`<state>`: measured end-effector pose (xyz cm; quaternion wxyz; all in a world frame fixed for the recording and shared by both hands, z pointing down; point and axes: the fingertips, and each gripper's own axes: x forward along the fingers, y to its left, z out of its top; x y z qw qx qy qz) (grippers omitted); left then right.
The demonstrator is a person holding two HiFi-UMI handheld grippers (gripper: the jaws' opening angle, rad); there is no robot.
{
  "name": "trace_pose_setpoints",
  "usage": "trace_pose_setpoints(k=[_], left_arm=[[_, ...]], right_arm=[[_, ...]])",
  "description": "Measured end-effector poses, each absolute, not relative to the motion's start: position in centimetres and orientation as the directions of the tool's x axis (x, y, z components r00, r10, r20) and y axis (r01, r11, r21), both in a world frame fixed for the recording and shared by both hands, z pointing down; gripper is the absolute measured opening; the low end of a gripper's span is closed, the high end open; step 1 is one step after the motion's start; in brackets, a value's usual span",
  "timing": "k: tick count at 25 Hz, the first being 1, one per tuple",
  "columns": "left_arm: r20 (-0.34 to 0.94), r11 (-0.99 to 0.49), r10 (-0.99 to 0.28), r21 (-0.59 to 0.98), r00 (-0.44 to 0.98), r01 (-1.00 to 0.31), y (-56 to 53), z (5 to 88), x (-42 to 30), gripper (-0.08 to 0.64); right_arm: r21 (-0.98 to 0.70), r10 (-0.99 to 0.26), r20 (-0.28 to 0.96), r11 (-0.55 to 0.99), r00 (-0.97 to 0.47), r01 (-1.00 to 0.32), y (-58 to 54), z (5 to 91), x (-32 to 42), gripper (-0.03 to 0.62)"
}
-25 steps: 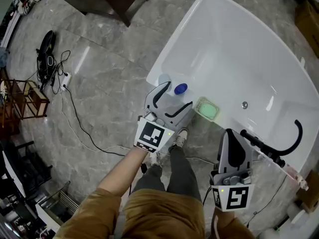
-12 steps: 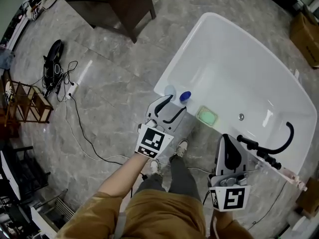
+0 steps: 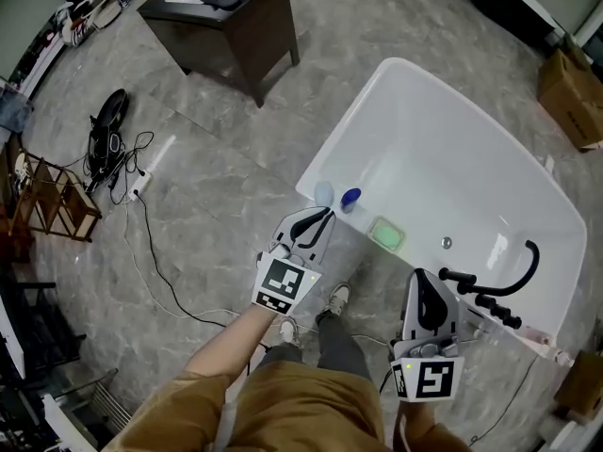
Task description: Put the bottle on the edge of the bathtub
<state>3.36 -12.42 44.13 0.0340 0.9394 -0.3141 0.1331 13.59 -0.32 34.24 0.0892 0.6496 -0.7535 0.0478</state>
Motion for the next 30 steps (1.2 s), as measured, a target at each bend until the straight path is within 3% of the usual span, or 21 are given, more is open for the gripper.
trace_pose_setpoints(k=[16,30], left_arm=[[0.206,-0.808,-0.583,-0.045,0.786,-0.588,-8.3,37.2,-0.5,0.008],[0.071,-0.780,-0.625,-0.065,0.777,-0.622,-4.6,27.4,-5.7,0.008]], right_arm=[[0.089,-0.979,0.162,0.141,-0.125,-0.986,2.3,30.7,11.3,0.006],[0.127,-0.984,0.102,0.155,-0.143,-0.980,2.7,26.7,10.4,0.006]])
